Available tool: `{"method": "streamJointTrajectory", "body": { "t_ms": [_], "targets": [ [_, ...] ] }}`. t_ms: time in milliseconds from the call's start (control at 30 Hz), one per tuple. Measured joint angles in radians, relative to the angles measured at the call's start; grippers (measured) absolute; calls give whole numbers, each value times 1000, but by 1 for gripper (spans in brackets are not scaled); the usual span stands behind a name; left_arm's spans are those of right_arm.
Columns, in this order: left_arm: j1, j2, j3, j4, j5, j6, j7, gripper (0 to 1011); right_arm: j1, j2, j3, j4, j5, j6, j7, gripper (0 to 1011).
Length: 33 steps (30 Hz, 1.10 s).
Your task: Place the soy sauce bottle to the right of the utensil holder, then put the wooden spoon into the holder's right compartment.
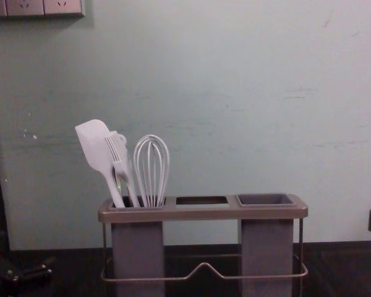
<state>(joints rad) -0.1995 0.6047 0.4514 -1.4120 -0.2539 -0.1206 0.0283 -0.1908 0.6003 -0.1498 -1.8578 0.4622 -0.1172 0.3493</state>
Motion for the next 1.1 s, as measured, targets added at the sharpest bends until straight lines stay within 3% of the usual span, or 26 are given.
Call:
{"method": "streamJointTrajectory", "body": {
  "t_ms": [200,400,833,1100],
  "targets": [
    [0,0,0,0,0,0,0,1005,24,-20,13,35,-11,-7,-1,390],
    [0,0,0,0,0,0,0,1005,84,-53,15,99,-22,-15,6,390],
    [0,0,0,0,0,0,0,1005,255,-151,-28,273,-45,-15,42,390],
    [0,0,0,0,0,0,0,1005,324,-199,-46,357,-76,-32,37,390]
  ]
}}
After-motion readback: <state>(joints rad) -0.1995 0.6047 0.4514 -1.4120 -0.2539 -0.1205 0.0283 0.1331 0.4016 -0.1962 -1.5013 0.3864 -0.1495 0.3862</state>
